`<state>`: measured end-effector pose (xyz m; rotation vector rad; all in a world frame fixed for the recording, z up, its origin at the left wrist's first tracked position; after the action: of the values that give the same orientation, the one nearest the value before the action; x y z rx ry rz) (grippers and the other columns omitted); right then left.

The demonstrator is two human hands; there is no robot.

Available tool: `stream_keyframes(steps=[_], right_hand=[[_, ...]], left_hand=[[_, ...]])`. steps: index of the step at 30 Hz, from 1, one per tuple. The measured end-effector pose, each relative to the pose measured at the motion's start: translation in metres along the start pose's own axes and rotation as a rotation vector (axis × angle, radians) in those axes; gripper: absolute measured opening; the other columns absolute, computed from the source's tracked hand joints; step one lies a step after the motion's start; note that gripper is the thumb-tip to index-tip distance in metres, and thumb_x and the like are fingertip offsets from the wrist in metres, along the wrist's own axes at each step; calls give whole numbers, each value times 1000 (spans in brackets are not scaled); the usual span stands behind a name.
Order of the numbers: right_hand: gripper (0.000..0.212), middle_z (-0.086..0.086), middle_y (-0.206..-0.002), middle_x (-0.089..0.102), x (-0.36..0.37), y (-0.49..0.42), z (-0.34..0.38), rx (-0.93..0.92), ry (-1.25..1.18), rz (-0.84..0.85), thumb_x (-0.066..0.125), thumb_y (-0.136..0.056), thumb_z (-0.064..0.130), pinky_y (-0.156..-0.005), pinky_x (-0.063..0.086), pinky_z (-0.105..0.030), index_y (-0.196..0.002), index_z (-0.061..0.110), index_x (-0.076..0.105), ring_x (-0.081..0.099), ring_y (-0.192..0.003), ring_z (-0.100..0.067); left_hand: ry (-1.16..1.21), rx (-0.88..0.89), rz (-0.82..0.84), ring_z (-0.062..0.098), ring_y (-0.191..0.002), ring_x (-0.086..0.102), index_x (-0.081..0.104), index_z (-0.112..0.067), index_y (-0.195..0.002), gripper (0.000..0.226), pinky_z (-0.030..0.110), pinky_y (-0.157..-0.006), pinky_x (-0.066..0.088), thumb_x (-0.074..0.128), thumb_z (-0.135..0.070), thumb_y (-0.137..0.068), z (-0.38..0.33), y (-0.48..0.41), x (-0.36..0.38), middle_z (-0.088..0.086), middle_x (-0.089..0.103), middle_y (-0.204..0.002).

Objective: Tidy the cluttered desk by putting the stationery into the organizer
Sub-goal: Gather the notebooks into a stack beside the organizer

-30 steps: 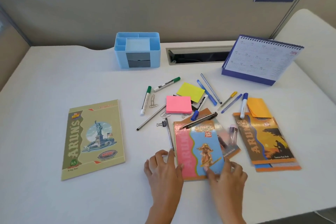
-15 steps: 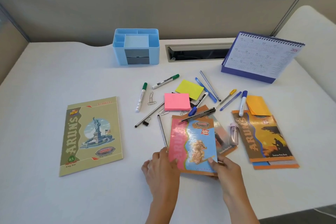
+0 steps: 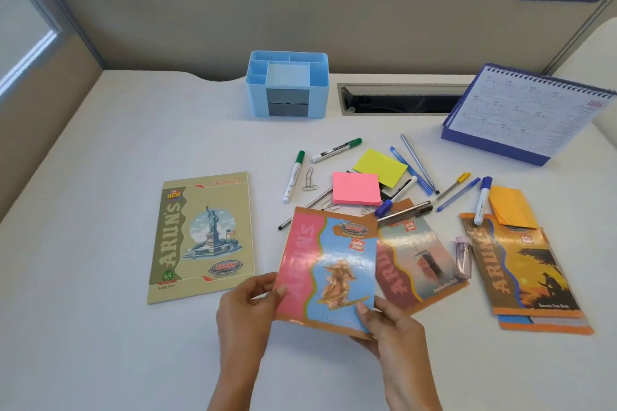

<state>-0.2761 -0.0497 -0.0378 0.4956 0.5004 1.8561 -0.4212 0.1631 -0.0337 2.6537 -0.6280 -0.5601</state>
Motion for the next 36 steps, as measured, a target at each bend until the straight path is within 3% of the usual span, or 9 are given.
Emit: stream_keyframes(steps=[5,8,12,15,18,21,24,32,36], right_hand=[[9,1,-69,68,100,-18,11,-240,420,78,66,-87,12,-63,54,-32,-81,13,73,60,-68,-26],[15,-7,-75,59,158,-29,7,-337,688,92,60,-91,20,-59,34,-28,-81,10,66,45,-68,-20],[16,-12,-85,59,210,-38,-5,-355,863,101,57,-93,21,-61,32,-26,-81,11,61,44,-71,-21],[14,-9,-90,56,229,-38,-4,-400,914,93,58,-93,22,-65,36,-27,-90,11,65,50,-76,-22],[16,-5,-92,52,239,-36,-2,-455,951,95,57,-93,24,-74,45,-31,-99,11,66,55,-88,-25],[26,-6,-98,53,245,-34,-1,-488,976,89,57,-94,25,-84,48,-36,-114,10,65,56,-96,-27],[32,-5,-101,52,256,-32,1,-522,994,105,56,-95,26,-87,48,-35,-123,12,63,55,-100,-25],[30,-5,-102,51,259,-28,2,-572,1046,105,51,-97,28,-82,46,-30,-115,8,64,52,-103,-25],[31,-5,-104,55,206,-28,23,-629,946,-33,54,-97,23,-79,40,-26,-122,9,63,53,-105,-24]], left_hand=[[-39,7,-254,15,-84,70,74,-36,-86,17,37,-81,52,79,-25,-75,7,-28,-81,-11,74,-78],[-76,-1,-383,20,-88,68,76,-29,-95,19,36,-82,51,78,-25,-76,7,-46,-122,-3,74,-83],[-116,-24,-488,19,-82,63,75,-23,-101,22,36,-83,50,76,-25,-79,10,-64,-156,-5,69,-75],[-146,-25,-516,20,-82,61,74,-22,-104,23,34,-83,47,74,-23,-81,10,-73,-167,-5,68,-77],[-200,-5,-527,26,-90,64,73,-20,-107,24,35,-86,48,71,-23,-83,10,-78,-171,4,73,-94],[-239,16,-538,28,-91,65,73,-20,-108,24,44,-94,47,70,-23,-84,9,-82,-174,5,73,-94],[-256,8,-545,27,-93,64,72,-20,-109,25,41,-89,49,70,-24,-85,10,-86,-180,6,73,-97],[-376,86,-557,28,-98,62,67,-12,-119,31,40,-88,45,65,-22,-89,6,-87,-179,11,63,-112],[-334,257,-533,27,-99,59,59,-11,-129,39,42,-86,49,63,-14,-90,-13,-74,-153,8,53,-114]])
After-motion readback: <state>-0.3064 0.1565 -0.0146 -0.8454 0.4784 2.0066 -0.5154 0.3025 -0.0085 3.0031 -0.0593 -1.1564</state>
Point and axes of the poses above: each hand's wrist, its own y-axis away from the middle knuckle, its own x-axis out of the palm, z = x × y, the point moved 10 cm from there along -y, towards the middle knuckle
